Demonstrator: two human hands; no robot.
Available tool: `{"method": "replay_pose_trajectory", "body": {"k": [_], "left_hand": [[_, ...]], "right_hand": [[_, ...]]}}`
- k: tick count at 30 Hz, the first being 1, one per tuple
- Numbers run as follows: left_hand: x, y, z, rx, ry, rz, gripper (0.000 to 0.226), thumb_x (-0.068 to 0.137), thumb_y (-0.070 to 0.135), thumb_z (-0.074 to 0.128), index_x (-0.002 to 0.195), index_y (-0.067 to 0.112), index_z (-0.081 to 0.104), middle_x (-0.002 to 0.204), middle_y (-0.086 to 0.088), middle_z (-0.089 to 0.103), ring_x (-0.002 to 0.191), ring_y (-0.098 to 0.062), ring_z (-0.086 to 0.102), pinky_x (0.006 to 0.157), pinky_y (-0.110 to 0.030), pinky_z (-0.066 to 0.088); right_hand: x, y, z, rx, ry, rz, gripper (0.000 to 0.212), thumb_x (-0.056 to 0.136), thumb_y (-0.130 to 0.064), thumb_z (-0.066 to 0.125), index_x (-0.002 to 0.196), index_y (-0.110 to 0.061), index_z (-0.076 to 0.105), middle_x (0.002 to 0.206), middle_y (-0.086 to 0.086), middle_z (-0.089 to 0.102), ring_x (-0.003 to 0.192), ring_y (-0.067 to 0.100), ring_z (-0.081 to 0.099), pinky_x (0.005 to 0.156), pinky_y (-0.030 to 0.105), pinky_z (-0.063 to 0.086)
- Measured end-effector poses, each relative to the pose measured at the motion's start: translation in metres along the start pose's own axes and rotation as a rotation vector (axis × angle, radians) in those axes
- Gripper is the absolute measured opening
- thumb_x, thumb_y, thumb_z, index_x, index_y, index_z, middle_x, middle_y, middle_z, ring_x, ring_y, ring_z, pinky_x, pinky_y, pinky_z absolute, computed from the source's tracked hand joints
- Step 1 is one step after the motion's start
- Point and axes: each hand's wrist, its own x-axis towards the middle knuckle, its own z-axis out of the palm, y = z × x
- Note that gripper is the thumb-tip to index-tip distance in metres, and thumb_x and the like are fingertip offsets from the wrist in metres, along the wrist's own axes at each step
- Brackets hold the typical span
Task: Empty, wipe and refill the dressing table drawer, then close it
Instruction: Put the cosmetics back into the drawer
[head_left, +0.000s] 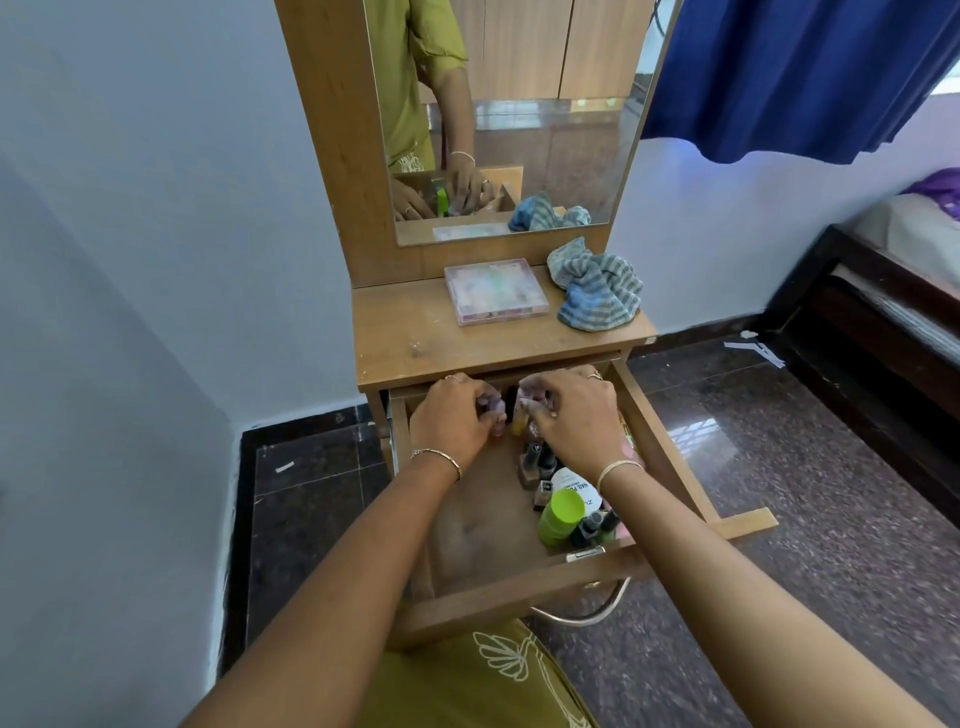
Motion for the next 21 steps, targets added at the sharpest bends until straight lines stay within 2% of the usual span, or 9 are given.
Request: {"method": "replay_pose_trajectory", "body": {"k": [3, 8, 14, 21], "left_hand": [[0.002, -0.002, 0.008, 0.003, 0.004, -0.010, 0.021, 0.082, 0.031, 0.068, 0.103, 0.031, 0.068, 0.100, 0.009, 0.063, 0.097, -0.012, 0.057, 0.072, -0.026, 0.045], [0.004, -0.006, 0.016, 0.023, 0.012, -0.005, 0.024, 0.083, 0.027, 0.066, 0.107, 0.032, 0.067, 0.104, 0.008, 0.064, 0.101, -0.014, 0.058, 0.076, -0.028, 0.046], [0.004, -0.006, 0.020, 0.012, 0.029, 0.005, 0.024, 0.085, 0.032, 0.064, 0.109, 0.031, 0.066, 0.104, 0.008, 0.065, 0.100, -0.013, 0.058, 0.078, -0.030, 0.050], [-0.001, -0.008, 0.016, 0.002, 0.023, 0.016, 0.032, 0.083, 0.028, 0.068, 0.115, 0.031, 0.065, 0.108, 0.007, 0.064, 0.103, -0.013, 0.058, 0.083, -0.032, 0.052]], "right_hand": [[0.002, 0.002, 0.006, -0.089, -0.019, 0.002, 0.018, 0.085, -0.037, 0.063, 0.102, -0.034, 0.068, 0.097, -0.015, 0.068, 0.101, 0.014, 0.052, 0.085, 0.034, 0.030], [0.002, 0.002, 0.009, -0.212, -0.027, -0.028, 0.022, 0.084, -0.041, 0.062, 0.103, -0.034, 0.069, 0.093, -0.012, 0.071, 0.098, 0.018, 0.054, 0.082, 0.035, 0.032], [0.002, -0.003, 0.010, -0.343, -0.042, -0.074, 0.023, 0.087, -0.042, 0.057, 0.104, -0.032, 0.070, 0.092, -0.006, 0.070, 0.094, 0.021, 0.057, 0.081, 0.035, 0.033], [0.000, -0.006, 0.014, -0.457, -0.048, -0.130, 0.025, 0.089, -0.041, 0.054, 0.104, -0.029, 0.070, 0.104, -0.004, 0.064, 0.097, 0.021, 0.056, 0.080, 0.036, 0.037]]}}
